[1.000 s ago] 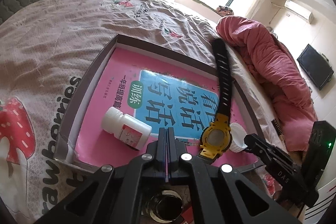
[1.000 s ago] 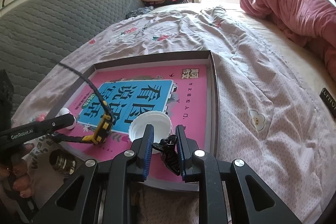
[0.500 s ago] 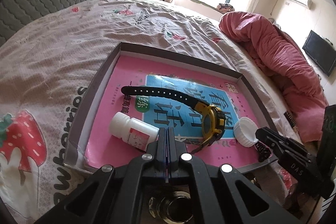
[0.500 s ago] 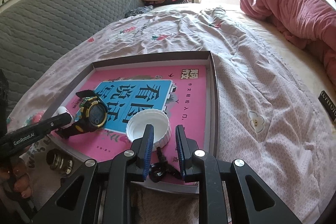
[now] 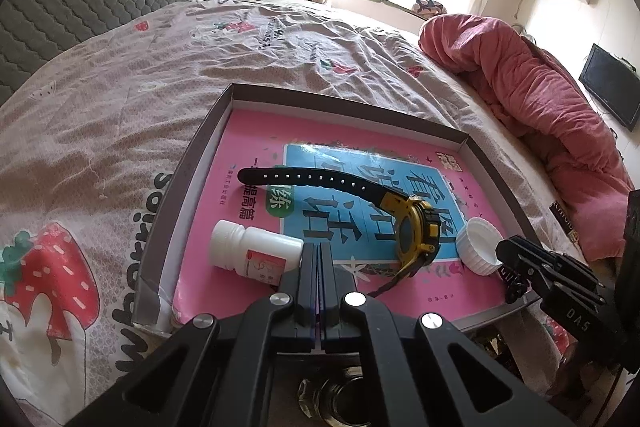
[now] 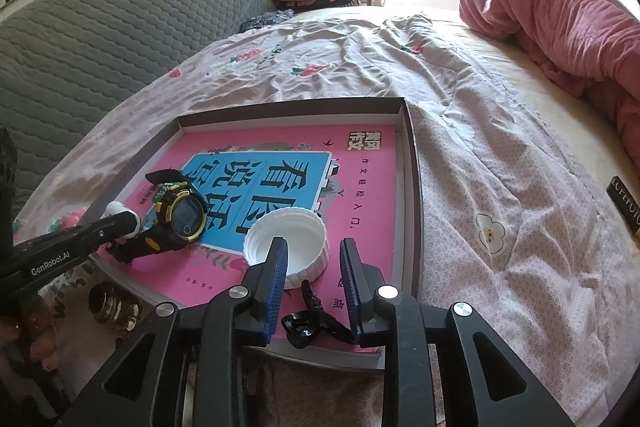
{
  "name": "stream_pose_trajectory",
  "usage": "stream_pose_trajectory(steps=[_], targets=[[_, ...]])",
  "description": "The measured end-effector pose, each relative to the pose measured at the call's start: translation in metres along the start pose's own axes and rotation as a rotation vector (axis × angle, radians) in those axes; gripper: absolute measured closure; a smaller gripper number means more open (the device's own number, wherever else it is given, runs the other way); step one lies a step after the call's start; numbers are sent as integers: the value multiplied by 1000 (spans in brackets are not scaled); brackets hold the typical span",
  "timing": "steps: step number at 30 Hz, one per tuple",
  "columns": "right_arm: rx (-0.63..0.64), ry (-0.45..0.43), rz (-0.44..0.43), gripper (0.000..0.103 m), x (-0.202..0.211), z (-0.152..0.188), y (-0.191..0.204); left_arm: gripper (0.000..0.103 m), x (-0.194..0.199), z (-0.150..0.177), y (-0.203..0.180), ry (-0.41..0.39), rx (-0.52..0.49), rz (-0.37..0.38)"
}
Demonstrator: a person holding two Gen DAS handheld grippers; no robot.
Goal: Organize rigid objects
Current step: 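Open the left tool to drop the watch while the right tool releases the clip, then withdraw both tools from the tray back toward the loose items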
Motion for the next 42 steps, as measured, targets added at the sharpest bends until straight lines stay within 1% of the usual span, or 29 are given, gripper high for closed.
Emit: stream_pose_trajectory(steps=[5, 11, 16, 18, 20, 21, 23, 25, 26, 27, 30, 32, 34, 42], targets=[[7, 2, 2, 72, 0, 0, 2, 102, 0, 1, -2, 1, -15, -17], [31, -3, 11, 68, 2, 0, 4, 101, 1, 1, -4, -2, -9, 1], [34, -10, 15, 64, 3, 0, 5, 100, 2, 2, -5, 4, -13, 1], [34, -11, 18, 64, 4, 0, 5, 97, 3, 2, -7, 4, -14, 15], [33, -13, 20, 63, 4, 0, 4, 89, 3, 3, -8, 4, -17, 19], [34, -13, 22, 63, 4, 0, 5, 86, 4, 3, -10, 4, -21, 20], [34, -15, 25, 62, 5, -1, 4, 76, 5, 3, -12, 1, -26, 22], [36, -20, 28, 59, 6, -2, 3, 73, 6, 2, -14, -3, -29, 28], [37, -23, 27, 55, 7, -2, 4, 73, 6, 2, -14, -6, -29, 29], [39, -25, 28, 54, 7, -2, 4, 73, 7, 1, -14, -8, -31, 32], [43, -26, 30, 52, 7, -1, 5, 70, 9, -1, -14, -15, -31, 35], [48, -26, 32, 51, 7, -1, 5, 63, 10, -1, -15, -14, -26, 49], [54, -28, 37, 50, 7, -1, 6, 60, 12, 0, -16, -10, -26, 70], [53, -30, 42, 45, 7, -1, 6, 60, 22, -4, -11, -41, -26, 57]])
Point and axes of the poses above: each gripper's, at about its wrist camera, not at the fingertips, and x roughly against the way its jaws point, y to its left, z to its underside, the point moved 10 cm from there along -x, roughly the way its jaws point, and after that the axes turned 5 degrees about z, right-handed, at the moved point
